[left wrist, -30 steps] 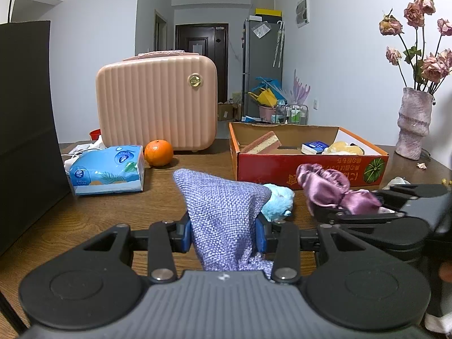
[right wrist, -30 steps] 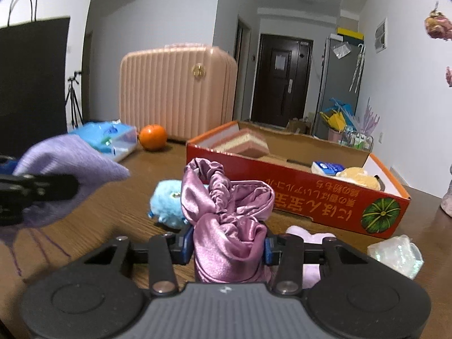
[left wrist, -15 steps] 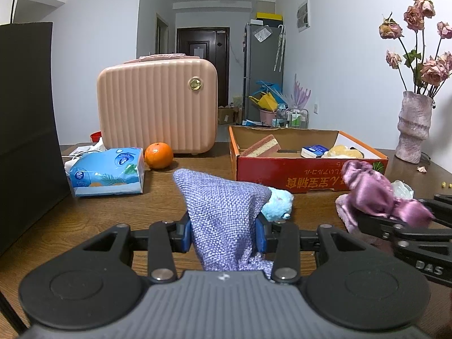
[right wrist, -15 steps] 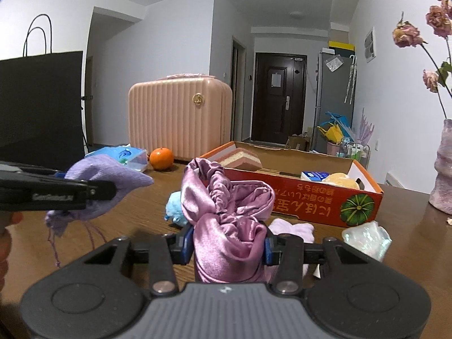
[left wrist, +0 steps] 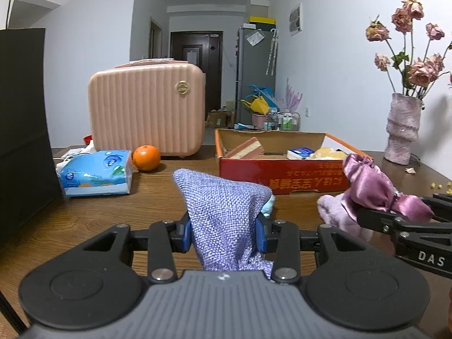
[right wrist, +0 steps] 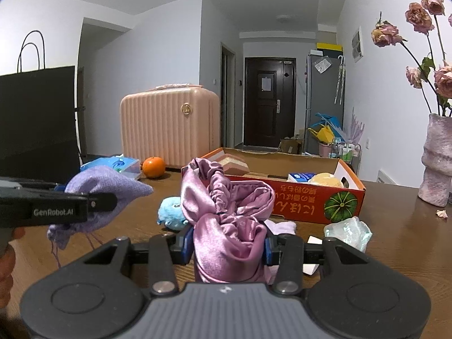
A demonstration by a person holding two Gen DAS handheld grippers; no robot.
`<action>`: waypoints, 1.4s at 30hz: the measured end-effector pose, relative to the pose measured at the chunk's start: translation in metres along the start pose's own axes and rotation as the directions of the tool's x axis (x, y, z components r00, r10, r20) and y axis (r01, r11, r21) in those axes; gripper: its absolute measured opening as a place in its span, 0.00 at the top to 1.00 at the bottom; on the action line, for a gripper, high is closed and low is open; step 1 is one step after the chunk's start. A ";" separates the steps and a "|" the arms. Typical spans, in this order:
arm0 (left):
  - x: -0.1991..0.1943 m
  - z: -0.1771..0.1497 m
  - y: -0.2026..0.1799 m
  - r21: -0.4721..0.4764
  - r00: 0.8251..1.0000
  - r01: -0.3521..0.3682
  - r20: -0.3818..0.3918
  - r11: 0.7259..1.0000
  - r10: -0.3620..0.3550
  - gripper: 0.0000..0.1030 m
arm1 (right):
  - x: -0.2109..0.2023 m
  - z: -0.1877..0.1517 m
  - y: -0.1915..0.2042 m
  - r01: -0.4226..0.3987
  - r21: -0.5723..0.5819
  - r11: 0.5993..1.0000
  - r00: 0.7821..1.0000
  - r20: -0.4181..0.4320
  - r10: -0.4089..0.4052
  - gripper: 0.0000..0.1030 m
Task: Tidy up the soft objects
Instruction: 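Carry the sachet and scrunchie over the cardboard box with both grippers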
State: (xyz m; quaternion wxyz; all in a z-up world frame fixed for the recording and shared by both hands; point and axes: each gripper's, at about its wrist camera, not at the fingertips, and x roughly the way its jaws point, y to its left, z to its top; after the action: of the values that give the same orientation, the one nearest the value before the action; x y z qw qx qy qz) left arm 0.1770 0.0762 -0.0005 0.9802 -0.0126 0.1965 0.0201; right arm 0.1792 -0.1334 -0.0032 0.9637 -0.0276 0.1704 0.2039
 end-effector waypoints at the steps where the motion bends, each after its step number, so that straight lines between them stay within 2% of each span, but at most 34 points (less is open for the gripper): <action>1: -0.001 0.000 -0.003 0.002 1.000 0.003 0.001 1.000 -0.003 0.60 | -0.001 0.000 0.000 0.001 0.003 1.000 1.000 0.003 -0.001 0.58; 23: -0.002 0.022 -0.047 -0.011 0.998 0.050 0.042 0.999 -0.050 0.60 | -0.018 0.012 -0.034 0.047 0.072 0.996 0.995 0.083 -0.053 0.58; 42: 0.036 0.057 -0.068 -0.058 0.995 0.050 0.085 0.997 -0.045 0.60 | 0.013 0.037 -0.059 0.097 0.067 0.993 0.988 0.113 -0.104 0.58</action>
State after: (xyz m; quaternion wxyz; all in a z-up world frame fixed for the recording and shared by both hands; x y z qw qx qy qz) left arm 0.2352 0.0109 0.0398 0.9869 -0.0459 0.1544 0.0034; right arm 0.2261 -0.1782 0.0259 0.9813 0.0051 0.1187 0.1512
